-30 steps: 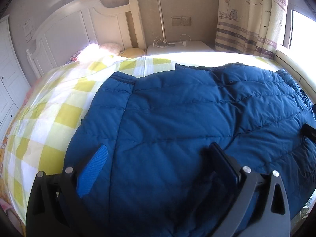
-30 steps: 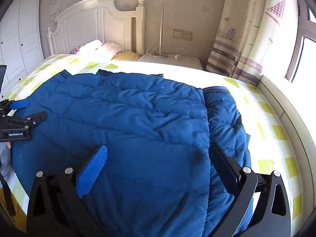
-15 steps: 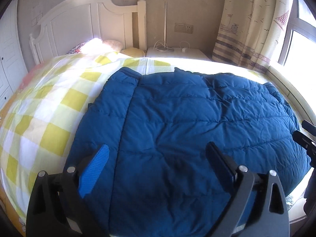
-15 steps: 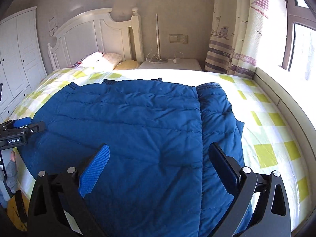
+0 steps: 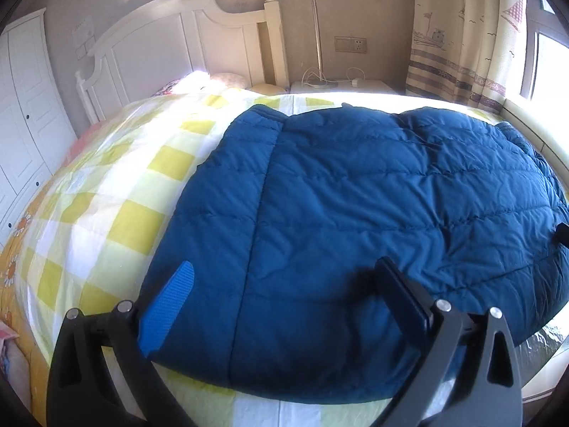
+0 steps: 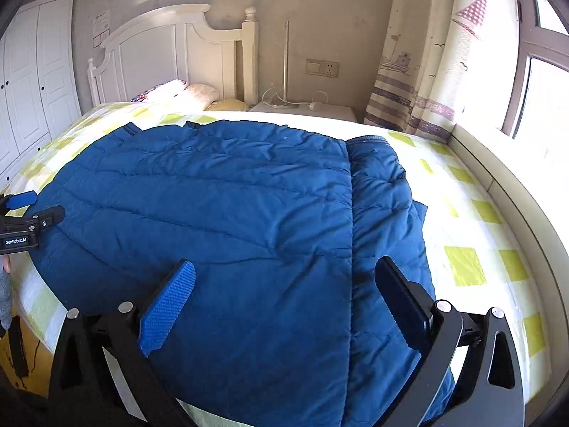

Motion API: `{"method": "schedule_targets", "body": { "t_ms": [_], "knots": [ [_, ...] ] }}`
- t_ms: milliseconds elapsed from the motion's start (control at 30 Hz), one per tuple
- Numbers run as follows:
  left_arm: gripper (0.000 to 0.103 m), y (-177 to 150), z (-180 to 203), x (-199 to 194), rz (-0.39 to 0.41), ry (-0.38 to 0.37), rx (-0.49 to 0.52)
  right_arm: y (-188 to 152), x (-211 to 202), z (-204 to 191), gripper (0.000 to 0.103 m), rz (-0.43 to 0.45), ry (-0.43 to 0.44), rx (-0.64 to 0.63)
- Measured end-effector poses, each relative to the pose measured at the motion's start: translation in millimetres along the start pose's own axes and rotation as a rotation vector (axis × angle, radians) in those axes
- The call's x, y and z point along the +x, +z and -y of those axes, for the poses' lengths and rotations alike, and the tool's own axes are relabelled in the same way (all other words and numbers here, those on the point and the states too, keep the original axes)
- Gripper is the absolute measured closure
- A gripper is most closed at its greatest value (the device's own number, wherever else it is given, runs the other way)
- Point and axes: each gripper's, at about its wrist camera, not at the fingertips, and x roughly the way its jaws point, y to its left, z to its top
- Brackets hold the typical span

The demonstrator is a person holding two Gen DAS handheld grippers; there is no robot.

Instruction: Fold large clothes

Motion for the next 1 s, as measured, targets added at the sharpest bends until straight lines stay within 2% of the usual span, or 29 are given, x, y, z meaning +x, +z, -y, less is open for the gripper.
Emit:
{"method": "schedule_targets", "body": {
  "t_ms": [33,133,267,333,367,433,567,667,733,833,933,1000],
  "knots": [
    [0.002,-3.5,-10.9,5.3,-0.023,0.009,-0.017,-5.4,3.9,10.4,0.006,-0.023,-0.003,0.024],
    [0.002,-9.9,-30.0,14.7,-0.057,-0.064,-0.07,-19.6,12.5,33.5,0.005,-0.043,0.1,0.148],
    [0.002,-9.5,-21.4,16.0,-0.052,-0.015,-0.045,-14.8,10.7,27.6,0.005,-0.06,0.066,0.137],
    [0.002,-12.0,-18.9,15.2,-0.047,-0.007,-0.041,-13.1,0.6,25.3,0.005,-0.029,0.034,0.143],
    [0.002,-12.6,-19.0,15.2,-0.046,-0.009,-0.04,-14.1,-3.3,23.0,0.005,-0.014,0.043,0.134],
    [0.002,-13.0,-19.5,15.8,-0.048,-0.019,-0.046,-21.0,2.7,18.4,0.005,-0.043,0.053,0.111],
    [0.002,-12.8,-18.7,17.8,-0.048,-0.018,-0.045,-25.8,10.6,29.1,0.004,-0.055,0.122,0.156],
    [0.002,-12.6,-18.6,17.9,-0.05,-0.018,-0.044,-21.7,4.3,29.6,0.005,-0.062,0.106,0.152],
    [0.002,-12.9,-19.1,17.0,-0.054,-0.02,-0.045,-22.3,-10.2,37.1,0.006,-0.034,0.101,0.193],
    [0.002,-14.1,-19.3,14.9,-0.055,-0.02,-0.044,-34.1,-35.9,61.8,0.005,0.003,0.223,0.335],
    [0.002,-15.6,-17.9,13.9,-0.051,-0.014,-0.047,-56.4,-54.8,79.3,0.005,-0.008,0.365,0.493],
    [0.002,-16.4,-16.7,13.7,-0.048,-0.008,-0.047,-68.0,-60.7,79.1,0.005,-0.041,0.41,0.534]
  ]
}}
